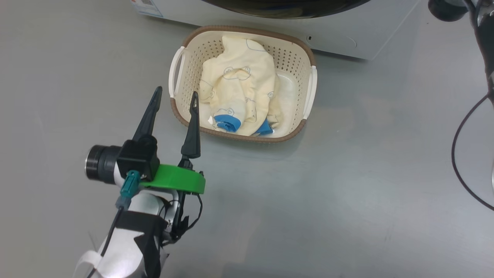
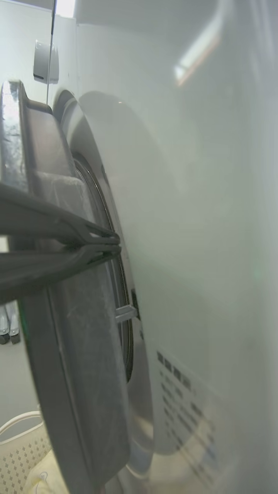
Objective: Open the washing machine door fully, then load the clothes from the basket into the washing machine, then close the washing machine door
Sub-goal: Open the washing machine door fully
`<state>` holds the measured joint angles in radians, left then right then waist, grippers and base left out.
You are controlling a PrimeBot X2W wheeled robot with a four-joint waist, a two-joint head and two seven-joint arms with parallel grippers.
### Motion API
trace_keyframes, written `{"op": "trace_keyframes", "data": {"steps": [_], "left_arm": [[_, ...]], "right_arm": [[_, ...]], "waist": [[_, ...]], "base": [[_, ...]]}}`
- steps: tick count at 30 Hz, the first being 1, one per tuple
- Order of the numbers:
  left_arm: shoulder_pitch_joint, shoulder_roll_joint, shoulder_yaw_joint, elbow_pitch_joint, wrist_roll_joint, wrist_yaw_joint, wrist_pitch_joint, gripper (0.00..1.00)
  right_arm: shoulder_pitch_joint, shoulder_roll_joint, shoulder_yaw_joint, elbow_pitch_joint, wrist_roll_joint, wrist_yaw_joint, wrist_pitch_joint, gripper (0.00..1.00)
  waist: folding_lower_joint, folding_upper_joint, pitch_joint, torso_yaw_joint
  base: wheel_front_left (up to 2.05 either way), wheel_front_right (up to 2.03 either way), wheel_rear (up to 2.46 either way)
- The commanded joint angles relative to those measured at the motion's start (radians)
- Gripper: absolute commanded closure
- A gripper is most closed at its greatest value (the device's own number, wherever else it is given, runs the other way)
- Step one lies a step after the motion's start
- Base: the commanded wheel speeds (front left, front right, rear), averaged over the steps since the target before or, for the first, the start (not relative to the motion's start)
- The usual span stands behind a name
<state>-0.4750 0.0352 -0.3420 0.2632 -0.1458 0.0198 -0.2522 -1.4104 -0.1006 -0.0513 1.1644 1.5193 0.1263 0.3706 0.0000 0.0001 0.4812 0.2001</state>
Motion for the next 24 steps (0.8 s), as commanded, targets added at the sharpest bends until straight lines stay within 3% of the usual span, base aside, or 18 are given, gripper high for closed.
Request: {"op": "trace_keyframes", "data": {"steps": [1, 12, 24], "left_arm": [[-0.025, 0.015, 0.023, -0.031, -0.009, 0.008, -0.010, 0.00], [-0.032, 0.015, 0.011, -0.014, -0.023, 0.020, -0.010, 0.00], [-0.018, 0.015, 0.024, 0.000, -0.015, 0.017, -0.010, 0.00]], "right_arm": [[-0.051, 0.023, 0.019, -0.020, -0.010, 0.004, 0.019, 1.00], [-0.030, 0.029, 0.061, -0.025, -0.029, 0.004, 0.117, 1.00], [0.081, 0.042, 0.122, -0.131, -0.036, 0.004, 0.229, 1.00]], "waist": [[0.0000, -0.0001, 0.000, 0.001], [0.0000, -0.0001, -0.010, -0.008], [0.0000, -0.0001, -0.037, -0.037]], "base": [[0.00, 0.00, 0.00], [0.00, 0.00, 0.00], [0.00, 0.00, 0.00]]}}
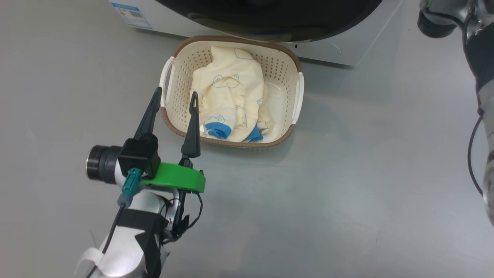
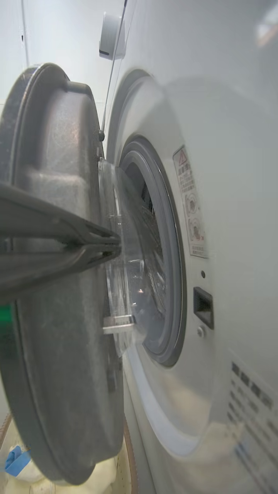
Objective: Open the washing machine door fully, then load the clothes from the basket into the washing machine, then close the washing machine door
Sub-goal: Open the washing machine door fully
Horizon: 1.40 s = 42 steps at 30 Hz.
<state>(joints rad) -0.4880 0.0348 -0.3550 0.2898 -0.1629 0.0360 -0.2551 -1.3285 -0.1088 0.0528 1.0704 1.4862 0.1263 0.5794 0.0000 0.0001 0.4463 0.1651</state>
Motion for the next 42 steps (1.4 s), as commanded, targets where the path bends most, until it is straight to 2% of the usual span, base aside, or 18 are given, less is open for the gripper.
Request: {"op": "trace_keyframes", "data": {"steps": [1, 10, 19, 31, 37, 42], "left_arm": [[-0.004, 0.015, 0.039, -0.025, 0.002, 0.000, -0.007, 0.00], [0.013, 0.015, 0.050, -0.013, 0.006, -0.004, -0.007, 0.00], [0.030, 0.015, 0.060, 0.002, 0.017, -0.011, -0.007, 0.00], [0.060, 0.016, 0.074, 0.019, 0.035, -0.024, -0.007, 0.00], [0.063, 0.016, 0.079, 0.025, 0.039, -0.029, -0.007, 0.00], [0.062, 0.016, 0.080, 0.029, 0.039, -0.032, -0.007, 0.00]], "right_arm": [[0.010, 0.052, 0.019, -0.048, 0.003, 0.004, 0.031, 1.00], [0.138, 0.058, 0.074, -0.182, 0.041, 0.004, 0.125, 1.00], [0.278, 0.058, 0.182, -0.356, 0.158, 0.004, 0.173, 1.00], [0.458, 0.058, 0.378, -0.602, 0.294, 0.004, 0.164, 1.00], [0.515, 0.057, 0.462, -0.695, 0.323, 0.004, 0.146, 1.00], [0.542, 0.031, 0.517, -0.747, 0.334, 0.004, 0.113, 1.00]], "waist": [[0.0000, -0.0001, -0.004, -0.004], [0.0000, -0.0001, -0.033, -0.020], [0.0000, -0.0001, -0.062, -0.033], [0.0000, -0.0001, -0.097, -0.059], [0.0000, -0.0001, -0.107, -0.065], [0.0000, -0.0001, -0.118, -0.062]], "base": [[0.00, 0.00, 0.00], [0.00, 0.00, 0.00], [0.00, 0.00, 0.00], [0.00, 0.00, 0.00], [0.00, 0.00, 0.00], [0.00, 0.00, 0.00]]}}
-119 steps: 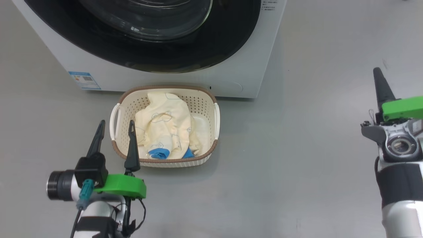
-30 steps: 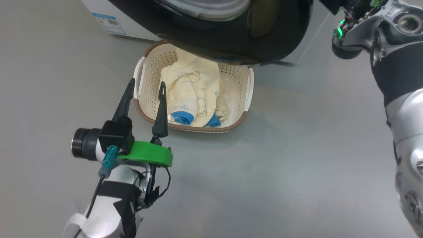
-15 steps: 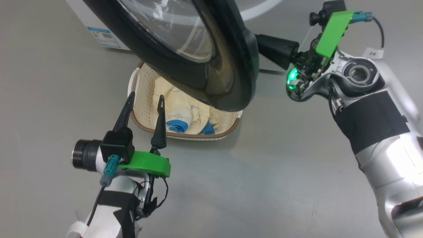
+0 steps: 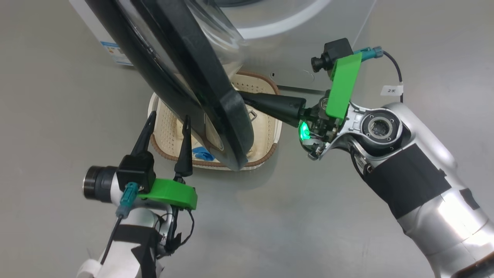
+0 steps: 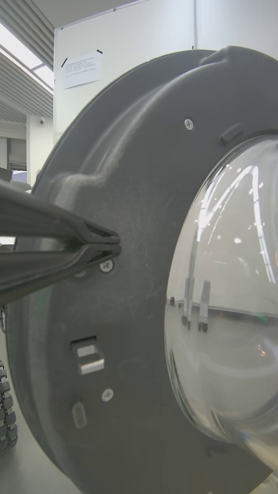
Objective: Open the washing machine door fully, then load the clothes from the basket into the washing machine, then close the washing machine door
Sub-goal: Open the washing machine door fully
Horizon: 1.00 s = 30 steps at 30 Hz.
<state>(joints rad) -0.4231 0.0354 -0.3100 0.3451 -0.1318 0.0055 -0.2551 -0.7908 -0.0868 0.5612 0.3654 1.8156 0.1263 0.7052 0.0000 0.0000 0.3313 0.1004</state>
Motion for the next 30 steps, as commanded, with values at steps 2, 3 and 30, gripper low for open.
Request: {"op": "trace_keyframes", "data": {"steps": [2, 3, 30], "left_arm": [[-0.003, 0.015, 0.034, -0.025, 0.007, -0.002, -0.007, 0.00], [-0.002, 0.015, 0.032, -0.024, 0.007, -0.002, -0.007, 0.00], [0.066, 0.028, 0.076, -0.003, 0.006, -0.002, -0.007, 0.00]], "right_arm": [[0.014, -0.004, 0.024, -0.055, 0.013, 0.004, -0.030, 1.00], [0.018, -0.011, 0.031, -0.059, 0.018, 0.004, -0.039, 1.00], [0.174, -0.255, -0.025, -0.100, -0.431, 0.004, -0.820, 0.00]], "waist": [[0.0000, 0.0000, -0.007, 0.004], [0.0000, 0.0000, -0.011, 0.005], [0.0000, 0.0000, -0.097, -0.067]], "base": [[0.00, 0.00, 0.00], [0.00, 0.00, 0.00], [0.00, 0.00, 0.00]]}}
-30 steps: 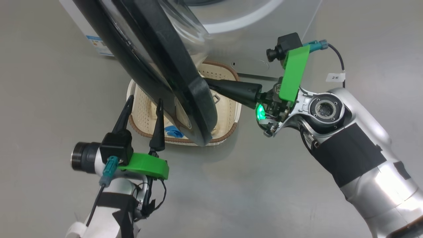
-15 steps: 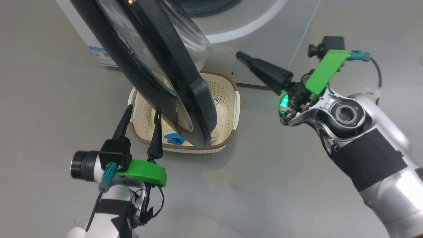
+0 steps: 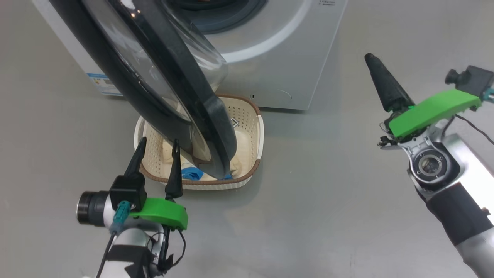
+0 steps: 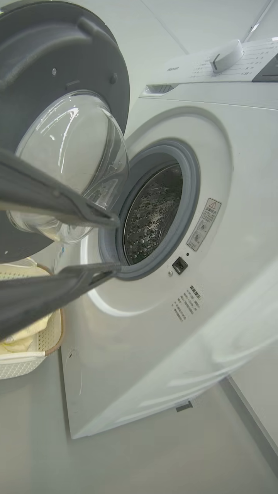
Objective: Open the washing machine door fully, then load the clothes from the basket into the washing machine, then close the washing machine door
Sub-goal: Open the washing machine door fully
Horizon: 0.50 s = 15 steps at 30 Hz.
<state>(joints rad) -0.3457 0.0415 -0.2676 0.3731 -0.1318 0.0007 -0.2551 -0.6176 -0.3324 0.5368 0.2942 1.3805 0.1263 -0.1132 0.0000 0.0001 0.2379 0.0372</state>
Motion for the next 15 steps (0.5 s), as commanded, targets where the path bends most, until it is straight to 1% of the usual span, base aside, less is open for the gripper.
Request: {"op": "trace_keyframes", "data": {"steps": [1, 5, 7, 9, 11, 13, 14, 15], "left_arm": [[-0.007, 0.023, 0.036, -0.030, 0.006, 0.002, -0.007, 0.00], [0.005, 0.026, 0.042, -0.027, 0.005, 0.002, -0.007, 0.00], [0.012, 0.031, 0.048, -0.024, 0.003, 0.001, -0.007, 0.00], [0.020, 0.035, 0.053, -0.023, 0.001, 0.002, -0.007, 0.00], [0.027, 0.039, 0.059, -0.021, -0.001, 0.003, -0.007, 0.00], [0.035, 0.042, 0.063, -0.020, -0.002, 0.004, -0.007, 0.00], [0.040, 0.043, 0.065, -0.019, -0.003, 0.005, -0.007, 0.00], [0.048, 0.045, 0.068, -0.017, -0.005, 0.005, -0.007, 0.00]], "right_arm": [[0.011, -0.013, -0.004, -0.020, -0.025, 0.004, -0.029, 0.00], [0.052, -0.027, -0.032, 0.022, -0.155, 0.004, -0.112, 0.00], [0.075, -0.033, -0.059, 0.048, -0.241, 0.004, -0.133, 0.00], [0.102, -0.025, -0.105, 0.067, -0.326, 0.004, -0.143, 0.00], [0.133, -0.014, -0.159, 0.076, -0.427, 0.004, -0.147, 0.00], [0.169, 0.007, -0.238, 0.067, -0.549, 0.004, -0.148, 0.00], [0.192, 0.024, -0.272, 0.059, -0.604, 0.004, -0.148, 0.00], [0.242, 0.062, -0.345, 0.032, -0.701, 0.004, -0.148, 0.00]], "waist": [[0.0000, -0.0001, -0.006, -0.007], [0.0000, -0.0001, -0.019, -0.018], [0.0000, -0.0001, -0.030, -0.025], [0.0000, -0.0001, -0.042, -0.031], [0.0000, -0.0001, -0.054, -0.037], [0.0000, -0.0001, -0.067, -0.044], [0.0000, -0.0001, -0.073, -0.046], [0.0000, -0.0001, -0.088, -0.049]], "base": [[0.00, 0.00, 0.00], [0.00, 0.00, 0.00], [0.00, 0.00, 0.00], [0.00, 0.00, 0.00], [0.00, 0.00, 0.00], [0.00, 0.00, 0.00], [0.00, 0.00, 0.00], [0.00, 0.00, 0.00]]}}
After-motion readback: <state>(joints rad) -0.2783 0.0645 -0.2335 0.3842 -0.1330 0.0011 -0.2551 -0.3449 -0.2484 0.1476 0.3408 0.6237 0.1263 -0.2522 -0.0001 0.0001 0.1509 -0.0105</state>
